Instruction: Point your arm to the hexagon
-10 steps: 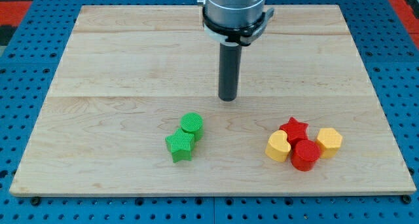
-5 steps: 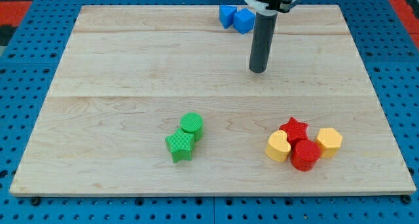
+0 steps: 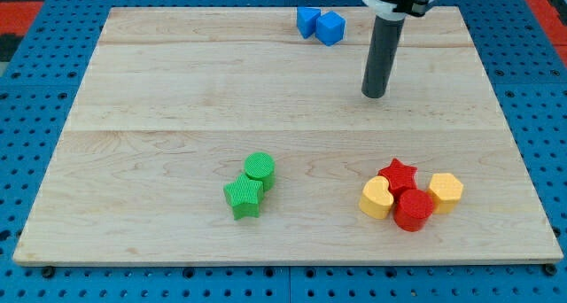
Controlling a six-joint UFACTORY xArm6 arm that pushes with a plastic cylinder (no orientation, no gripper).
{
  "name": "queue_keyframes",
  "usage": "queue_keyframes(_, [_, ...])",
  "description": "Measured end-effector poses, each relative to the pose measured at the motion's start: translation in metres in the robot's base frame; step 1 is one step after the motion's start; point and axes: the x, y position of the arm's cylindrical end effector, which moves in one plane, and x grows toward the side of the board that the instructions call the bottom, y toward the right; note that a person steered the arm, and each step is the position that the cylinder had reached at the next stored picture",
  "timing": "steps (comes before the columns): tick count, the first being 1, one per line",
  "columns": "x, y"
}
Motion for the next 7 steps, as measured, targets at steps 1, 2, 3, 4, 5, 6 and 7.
queue_keyframes(1, [0.000,0.006])
queue_keyframes(2, [0.000,0.006])
queue_keyframes(3, [0.000,0.008])
queue_keyframes(4, [0.000,0.009])
queue_keyframes(5, [0.002,0.010])
queue_keyframes(6, [0.003,0.017])
queue_keyframes(7, [0.036,-0.009])
